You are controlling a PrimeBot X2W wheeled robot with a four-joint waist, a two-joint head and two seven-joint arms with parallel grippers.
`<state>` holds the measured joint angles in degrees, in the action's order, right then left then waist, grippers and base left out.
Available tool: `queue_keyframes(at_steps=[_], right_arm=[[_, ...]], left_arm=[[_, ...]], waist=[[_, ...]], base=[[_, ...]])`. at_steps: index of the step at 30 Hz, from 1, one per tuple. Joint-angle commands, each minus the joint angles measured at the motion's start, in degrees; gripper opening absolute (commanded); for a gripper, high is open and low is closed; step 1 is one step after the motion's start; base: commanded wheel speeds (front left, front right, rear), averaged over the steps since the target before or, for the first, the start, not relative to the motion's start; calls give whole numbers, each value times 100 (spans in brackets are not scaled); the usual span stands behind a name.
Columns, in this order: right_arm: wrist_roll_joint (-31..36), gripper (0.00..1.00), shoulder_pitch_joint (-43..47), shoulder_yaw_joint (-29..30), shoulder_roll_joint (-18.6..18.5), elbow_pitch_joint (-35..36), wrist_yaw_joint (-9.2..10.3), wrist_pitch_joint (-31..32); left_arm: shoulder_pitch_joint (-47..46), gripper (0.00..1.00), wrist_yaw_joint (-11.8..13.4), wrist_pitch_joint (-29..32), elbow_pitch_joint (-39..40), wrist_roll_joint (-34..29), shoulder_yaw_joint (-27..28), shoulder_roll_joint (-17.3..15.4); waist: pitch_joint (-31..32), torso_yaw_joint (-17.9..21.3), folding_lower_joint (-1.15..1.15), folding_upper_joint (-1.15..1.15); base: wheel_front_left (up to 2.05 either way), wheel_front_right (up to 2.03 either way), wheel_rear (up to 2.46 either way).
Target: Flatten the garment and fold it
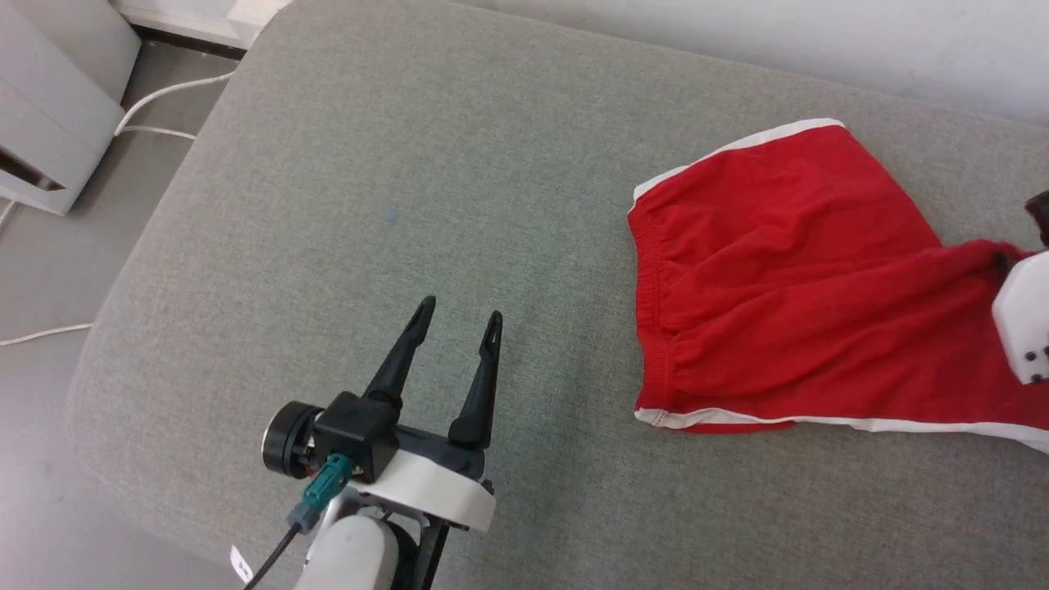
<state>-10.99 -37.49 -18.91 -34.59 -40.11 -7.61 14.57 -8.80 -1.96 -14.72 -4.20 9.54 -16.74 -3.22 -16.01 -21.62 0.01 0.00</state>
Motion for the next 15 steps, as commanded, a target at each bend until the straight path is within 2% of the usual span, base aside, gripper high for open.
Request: queue_keyframes(at_steps=[1,8,15], right_arm=[[18,100,-139,-116,115,-217,12,-255],[-153,100,-331,-126,351,-452,12,-1333],[-326,100,-146,-25,469,-96,12,-2373]], left_arm=[[-65,100,-24,-28,-30,-17,10,28],[31,100,-85,-28,-65,66,208,32],[153,100,-166,-28,-28,175,445,33]], waist=[[106,102,-1,0],[527,585,-1,0],[825,1064,-1,0]], base=[[0,0,0],[0,0,0],[0,0,0]])
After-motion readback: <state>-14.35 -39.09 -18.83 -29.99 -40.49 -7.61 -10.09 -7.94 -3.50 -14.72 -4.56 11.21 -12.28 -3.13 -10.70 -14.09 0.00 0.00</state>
